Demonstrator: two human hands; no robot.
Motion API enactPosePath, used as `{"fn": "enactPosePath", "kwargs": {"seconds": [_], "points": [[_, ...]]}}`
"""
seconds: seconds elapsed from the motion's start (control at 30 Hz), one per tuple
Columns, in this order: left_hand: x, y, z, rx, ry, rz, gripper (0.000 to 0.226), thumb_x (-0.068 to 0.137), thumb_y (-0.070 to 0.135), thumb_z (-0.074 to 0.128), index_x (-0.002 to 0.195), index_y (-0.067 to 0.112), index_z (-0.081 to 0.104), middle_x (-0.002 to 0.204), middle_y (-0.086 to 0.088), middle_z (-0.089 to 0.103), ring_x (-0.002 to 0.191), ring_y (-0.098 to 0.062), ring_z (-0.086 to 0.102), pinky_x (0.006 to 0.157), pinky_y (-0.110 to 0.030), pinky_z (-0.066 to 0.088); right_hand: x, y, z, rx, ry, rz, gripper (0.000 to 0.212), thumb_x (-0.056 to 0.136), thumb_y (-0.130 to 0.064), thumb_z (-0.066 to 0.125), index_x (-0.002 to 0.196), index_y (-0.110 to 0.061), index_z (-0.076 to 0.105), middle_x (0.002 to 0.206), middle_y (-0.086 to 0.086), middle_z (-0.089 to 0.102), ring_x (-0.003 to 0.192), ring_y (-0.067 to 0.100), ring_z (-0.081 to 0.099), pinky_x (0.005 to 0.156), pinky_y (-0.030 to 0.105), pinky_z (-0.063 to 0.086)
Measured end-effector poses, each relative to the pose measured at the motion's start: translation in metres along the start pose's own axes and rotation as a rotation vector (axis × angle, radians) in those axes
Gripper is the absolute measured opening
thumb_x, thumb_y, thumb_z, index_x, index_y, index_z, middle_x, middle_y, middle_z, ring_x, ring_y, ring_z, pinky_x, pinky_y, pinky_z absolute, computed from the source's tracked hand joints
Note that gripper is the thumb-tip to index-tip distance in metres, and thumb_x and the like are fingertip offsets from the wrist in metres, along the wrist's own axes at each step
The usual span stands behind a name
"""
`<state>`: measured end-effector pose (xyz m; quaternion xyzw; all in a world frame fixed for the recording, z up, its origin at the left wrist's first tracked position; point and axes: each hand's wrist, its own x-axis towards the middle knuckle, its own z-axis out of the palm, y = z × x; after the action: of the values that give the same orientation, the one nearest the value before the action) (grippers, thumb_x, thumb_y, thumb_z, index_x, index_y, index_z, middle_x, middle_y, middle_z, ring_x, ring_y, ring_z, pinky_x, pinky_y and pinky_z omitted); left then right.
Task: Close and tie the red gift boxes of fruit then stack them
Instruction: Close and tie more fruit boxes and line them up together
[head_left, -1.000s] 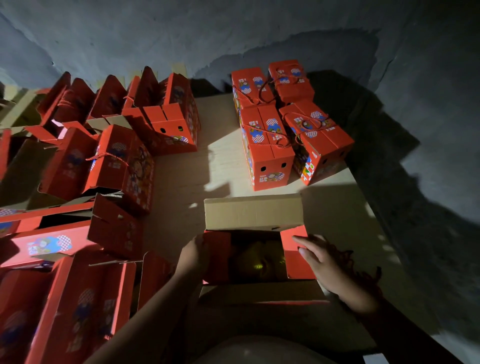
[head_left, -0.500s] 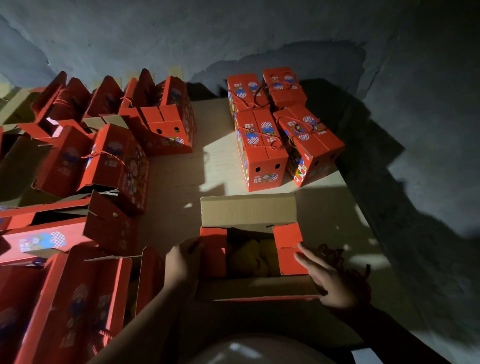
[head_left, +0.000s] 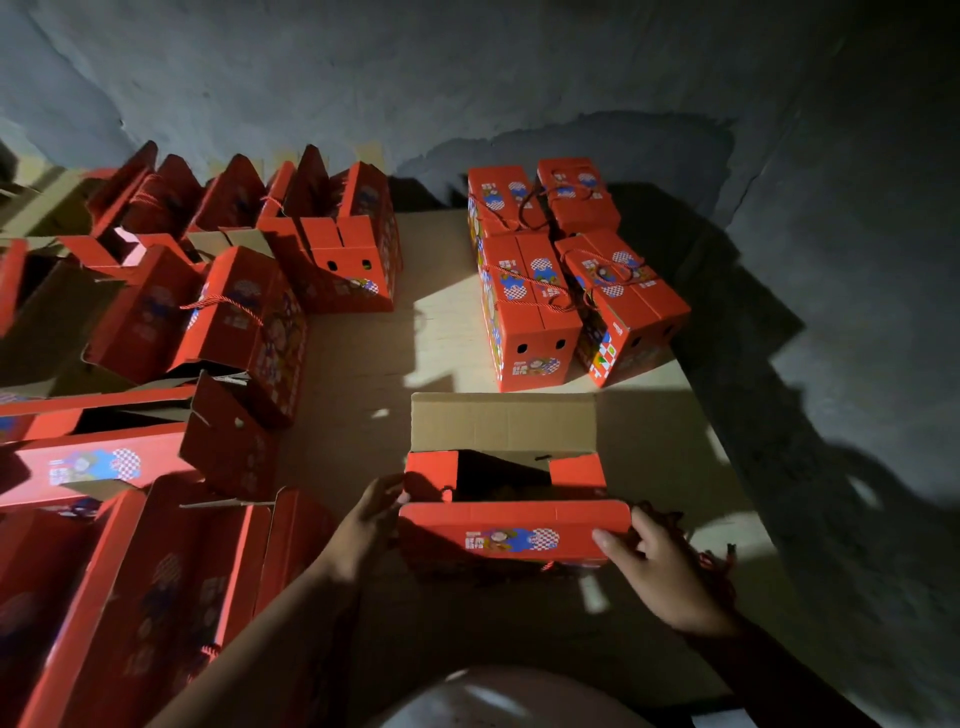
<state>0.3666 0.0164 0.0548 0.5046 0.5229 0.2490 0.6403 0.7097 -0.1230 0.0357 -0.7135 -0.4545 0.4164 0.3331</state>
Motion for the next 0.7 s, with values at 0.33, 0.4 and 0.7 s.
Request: {"fn": "enactPosePath", "kwargs": {"seconds": [0.33, 0.4, 0.7], "points": [[0.002, -0.016, 0.000, 0.259, -0.016, 0.141, 0.053, 0.089, 0.015, 0.071, 0.133, 0.032, 0.047, 0.114, -0.002, 0.073, 0.100, -0.024, 0.073, 0.084, -0.049, 0.060, 0.014, -0.012, 0.016, -0.268, 0.240, -0.151, 0.037, 0.099, -0.028, 0.065, 0.135, -0.032, 0.056, 0.135, -0.007, 0.048, 0.122, 0.009, 0.055, 0.084, 0.002, 0.044], [0.003, -0.021, 0.001, 0.427, -0.017, 0.179, 0.060, 0.083, 0.018, 0.079, 0.129, 0.039, 0.048, 0.101, 0.006, 0.074, 0.086, -0.013, 0.072, 0.074, -0.040, 0.061, 0.014, -0.009, 0.013, -0.445, 0.183, -0.214, 0.044, 0.097, -0.038, 0.067, 0.138, -0.028, 0.054, 0.145, -0.009, 0.036, 0.131, 0.009, 0.045, 0.096, 0.010, 0.042], [0.009, -0.028, 0.001, 0.710, -0.046, 0.302, 0.087, 0.057, 0.036, 0.091, 0.133, 0.024, 0.050, 0.111, 0.019, 0.055, 0.104, 0.000, 0.059, 0.079, 0.000, 0.040, 0.012, -0.008, 0.016, -0.624, 0.042, -0.234, 0.093, 0.077, -0.047, 0.086, 0.151, -0.027, 0.034, 0.156, -0.014, 0.019, 0.133, -0.002, 0.026, 0.108, 0.016, 0.024]]}}
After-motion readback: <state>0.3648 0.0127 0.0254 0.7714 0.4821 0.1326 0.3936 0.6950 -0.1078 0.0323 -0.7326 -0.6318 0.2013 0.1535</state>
